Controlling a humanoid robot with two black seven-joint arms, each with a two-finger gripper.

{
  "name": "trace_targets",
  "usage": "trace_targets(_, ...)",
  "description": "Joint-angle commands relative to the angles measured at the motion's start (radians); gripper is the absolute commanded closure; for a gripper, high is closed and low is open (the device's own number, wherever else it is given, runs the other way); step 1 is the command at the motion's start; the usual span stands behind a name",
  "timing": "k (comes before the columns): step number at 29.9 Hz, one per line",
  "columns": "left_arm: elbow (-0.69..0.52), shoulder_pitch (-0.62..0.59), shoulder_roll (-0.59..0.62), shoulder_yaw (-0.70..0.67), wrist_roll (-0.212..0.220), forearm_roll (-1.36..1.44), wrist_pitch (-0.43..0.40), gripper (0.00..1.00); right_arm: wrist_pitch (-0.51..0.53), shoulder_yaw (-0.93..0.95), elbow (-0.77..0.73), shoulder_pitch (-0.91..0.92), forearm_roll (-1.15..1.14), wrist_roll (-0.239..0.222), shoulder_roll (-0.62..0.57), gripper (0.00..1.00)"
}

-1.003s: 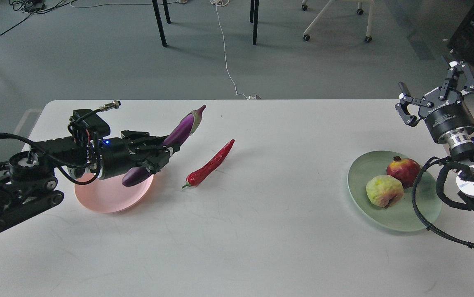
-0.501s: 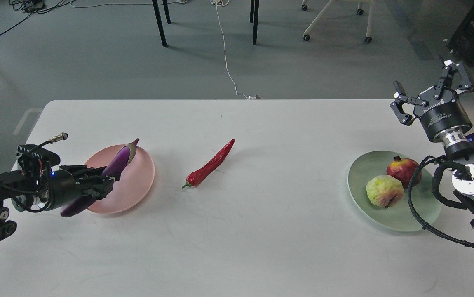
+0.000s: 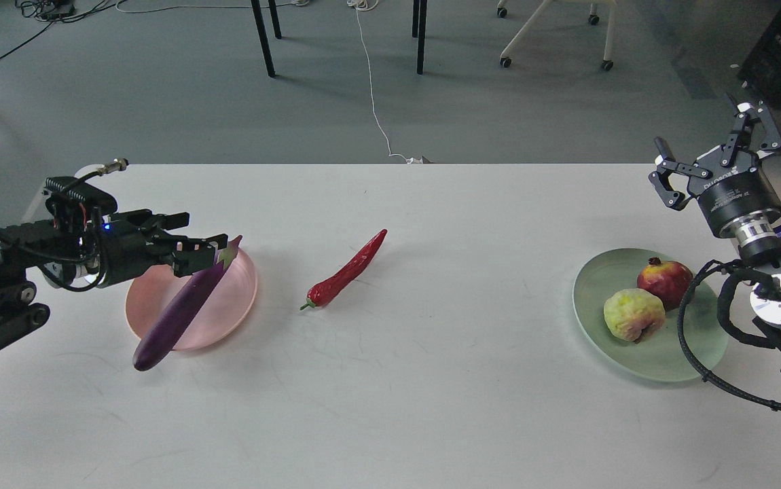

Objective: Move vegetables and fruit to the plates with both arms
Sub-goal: 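Reach the left hand to the red chili pepper, then grasp the red chili pepper with the left hand and lift it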

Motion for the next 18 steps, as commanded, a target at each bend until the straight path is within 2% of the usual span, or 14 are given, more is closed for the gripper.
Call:
trace_targets(1, 0.008, -0.039, -0.108, 0.007, 0.012, 0.014, -0.016, 0.17, 0.000, 0.000, 0.003, 0.000, 0.000, 0.000, 0.002, 0.01)
trace_targets(6, 0.020, -0.033, -0.249, 0.046, 0.052, 0.066, -0.018, 0.24, 0.000, 0.000, 0.003, 0.000, 0.000, 0.000, 0.000, 0.01)
trace_targets(9, 0.062, -0.026, -0.295, 0.112, 0.052, 0.164, -0.013, 0.32, 0.000, 0.000, 0.002, -0.002, 0.000, 0.000, -0.002, 0.01)
trace_targets(15, 0.167, -0.001, -0.364, 0.123, 0.051, 0.197, -0.012, 0.40, 0.000, 0.000, 0.002, -0.003, 0.000, 0.000, -0.005, 0.01)
trace_targets(18, 0.172, 0.017, -0.366, 0.123, 0.049, 0.198, -0.013, 0.47, 0.000, 0.000, 0.000, -0.005, 0.000, 0.000, -0.005, 0.01)
